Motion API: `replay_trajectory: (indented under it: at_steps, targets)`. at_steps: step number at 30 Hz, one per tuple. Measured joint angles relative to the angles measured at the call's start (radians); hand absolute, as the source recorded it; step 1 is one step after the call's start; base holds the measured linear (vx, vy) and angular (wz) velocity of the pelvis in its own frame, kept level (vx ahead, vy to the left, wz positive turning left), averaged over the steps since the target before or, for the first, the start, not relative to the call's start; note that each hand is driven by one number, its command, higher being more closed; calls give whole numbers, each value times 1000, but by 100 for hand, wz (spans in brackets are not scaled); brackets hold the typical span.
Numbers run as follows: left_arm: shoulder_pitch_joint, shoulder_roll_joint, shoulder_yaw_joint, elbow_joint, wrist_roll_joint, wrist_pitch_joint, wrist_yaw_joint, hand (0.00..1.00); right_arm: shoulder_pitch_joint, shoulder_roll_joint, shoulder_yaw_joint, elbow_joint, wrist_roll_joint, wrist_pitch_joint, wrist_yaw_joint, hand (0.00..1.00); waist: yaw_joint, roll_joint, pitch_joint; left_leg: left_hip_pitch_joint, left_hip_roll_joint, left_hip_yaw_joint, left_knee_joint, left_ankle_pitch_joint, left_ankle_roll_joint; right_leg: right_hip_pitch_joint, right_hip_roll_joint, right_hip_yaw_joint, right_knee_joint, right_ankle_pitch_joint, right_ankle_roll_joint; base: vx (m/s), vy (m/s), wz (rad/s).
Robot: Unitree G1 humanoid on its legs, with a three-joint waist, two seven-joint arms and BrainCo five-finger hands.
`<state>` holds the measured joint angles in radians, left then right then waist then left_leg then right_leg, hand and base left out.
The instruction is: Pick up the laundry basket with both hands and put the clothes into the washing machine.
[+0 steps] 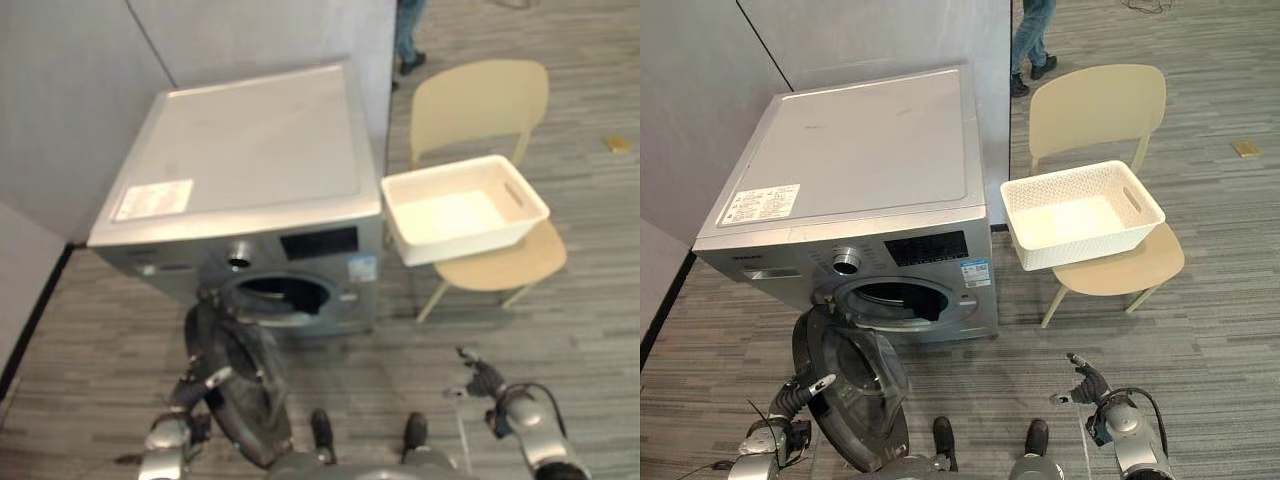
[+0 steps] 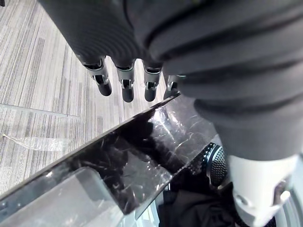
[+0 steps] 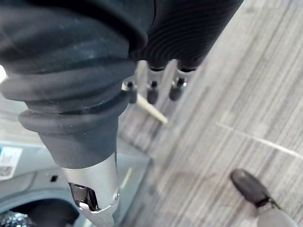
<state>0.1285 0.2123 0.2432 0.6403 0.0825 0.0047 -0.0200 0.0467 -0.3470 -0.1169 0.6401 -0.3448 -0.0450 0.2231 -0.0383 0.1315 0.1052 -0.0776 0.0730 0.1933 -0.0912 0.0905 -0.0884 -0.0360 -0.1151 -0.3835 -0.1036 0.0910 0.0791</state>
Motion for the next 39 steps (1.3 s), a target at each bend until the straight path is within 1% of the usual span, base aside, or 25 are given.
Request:
replay_trajectory:
  at_steps: [10, 13, 14, 18, 20, 21, 22, 24, 25, 26, 27, 29, 30, 31, 32, 33, 34, 35, 36, 37, 38, 39]
  targets:
    - [8, 0, 0, 3, 0, 0, -2, 0, 0, 10, -9, 1, 0, 7, 0, 0, 0, -1, -6, 12, -1, 0, 0, 0, 0, 13, 0, -1, 0, 2, -3, 30, 8, 1]
    - [8, 0, 0, 10, 0, 0, -2, 0, 0, 23, -9, 1, 0, 8, 0, 0, 0, -6, -14, 14, -1, 0, 0, 0, 1, 14, 0, -1, -1, 0, -1, 0, 0, 0]
    - [8, 9, 4, 16, 8, 0, -1, 0, 0, 39, -9, 15, 0, 10, 1, 0, 0, -29, -36, 14, -1, -2, 0, -5, 8, 14, -1, -2, -1, -3, 2, 0, 0, 0]
    - [9, 9, 4, 17, 8, -1, -1, 0, 0, 42, -9, 15, 0, 10, 0, 0, 2, -30, -36, 14, -1, -3, -1, -5, 8, 15, -1, -4, -1, -3, 2, 0, 0, 0]
    - [14, 8, 6, 20, 4, -9, 0, 0, 0, 53, -9, 24, 1, 10, -2, 0, 4, -35, -38, 13, -1, -4, -1, -5, 8, 15, 0, -10, -1, -4, 3, 0, 0, 2]
    - [25, 5, 20, 20, -13, -20, 1, 0, -1, 70, -9, 44, 4, 10, -6, 0, 6, -48, -40, 11, 0, -8, -1, -5, 8, 14, 0, -16, -1, -7, 4, 0, 0, 9]
    - [28, -2, 34, 20, -29, -30, 1, 0, -1, 85, -9, 60, 16, 10, -8, 0, 11, -54, -44, 10, 1, -10, -1, -5, 8, 15, 1, -19, -1, -9, 4, 0, 0, 11]
    - [32, -19, 46, 27, -68, -51, 7, 0, 1, 119, -10, 93, 41, 10, -32, 0, 23, -73, -47, 6, 3, -14, 10, -13, 15, 13, 1, -27, 0, -19, 2, 15, 2, 8]
    - [32, -30, 53, 39, -89, -61, 12, 0, 0, 139, -11, 112, 58, 11, -47, 0, 31, -89, -46, -7, 5, -16, 36, -31, 17, 13, -1, -32, 6, -26, 3, 73, 3, 4]
    - [41, -56, 82, 51, -122, -65, 25, 0, -2, 158, -14, 127, 74, 11, -66, 0, 45, -103, -45, -43, 14, -17, 112, -72, 18, -3, -12, -46, 55, -53, 7, 100, 25, 9]
    - [51, -73, 95, 69, -153, -70, 34, 0, -1, 173, -34, 141, 85, 10, -87, 0, 50, -110, -42, -73, 19, -27, 182, -105, 28, -26, -30, -61, 128, -87, 14, 107, 38, 31]
    - [39, -83, 96, 64, -185, -100, 34, 0, -12, 191, -61, 167, 101, 12, -114, 0, 52, -121, -28, -91, 21, -55, 208, -103, 38, -57, -47, -87, 211, -109, 12, 33, 38, 37]
    - [28, -89, 102, 60, -207, -111, 43, 0, -28, 196, -74, 185, 101, 14, -123, 0, 66, -124, -12, -90, 29, -50, 221, -103, 37, -66, -48, -87, 237, -109, 13, -54, 21, -14]
    - [27, -93, 124, 61, -233, -111, 53, 0, -59, 197, -80, 196, 101, 13, -139, 0, 80, -122, -5, -89, 35, -37, 232, -106, 34, -75, -48, -76, 251, -110, 13, -82, 12, -36]
    - [28, -93, 134, 63, -245, -111, 69, 0, -74, 194, -81, 197, 101, 12, -149, 0, 81, -118, -2, -91, 35, -25, 242, -111, 36, -78, -50, -66, 260, -119, 1, -113, 18, -35]
    - [27, -93, 145, 66, -250, -111, 83, 0, -87, 186, -81, 197, 104, 11, -157, 0, 79, -109, 4, -98, 35, -20, 260, -118, 44, -97, -57, -49, 289, -130, -6, -183, 22, -33]
    - [33, -95, 159, 70, -254, -112, 93, 0, -91, 176, -82, 200, 109, 11, -158, 0, 87, -91, 4, -108, 48, -2, 270, -123, 57, -106, -44, -26, 276, -134, 19, -251, -15, -62]
    - [40, -107, 183, 84, -270, -120, 95, 0, -108, 162, -82, 199, 110, 13, -158, 0, 108, -57, 8, -129, 80, 27, 285, -129, 62, -146, -41, -18, 423, -206, 14, -272, -34, -61]
    - [49, -109, 196, 87, -274, -121, 98, 0, -108, 160, -82, 201, 111, 13, -158, 0, 107, -56, 9, -132, 80, 33, 297, -129, 63, -167, -61, -10, 546, -244, 21, -252, -113, -38]
    - [69, -106, 200, 88, -286, -122, 109, 0, -86, 160, -82, 206, 120, 13, -158, 0, 102, -68, 6, -133, 70, 28, 313, -129, 67, -148, -86, 4, 687, -312, 66, -184, -114, 5]
    - [72, -103, 199, 84, -290, -122, 112, 0, -75, 160, -79, 219, 122, 13, -158, 0, 103, -85, 4, -136, 58, 25, 322, -130, 65, -107, -99, 6, 702, -369, 74, -136, -210, 19]
    - [72, -101, 198, 75, -305, -123, 112, 0, -72, 157, -70, 220, 122, 16, -159, 0, 105, -114, 11, -149, 43, 15, 347, -127, 60, -70, -93, 3, 612, -442, 24, -71, -198, 19]
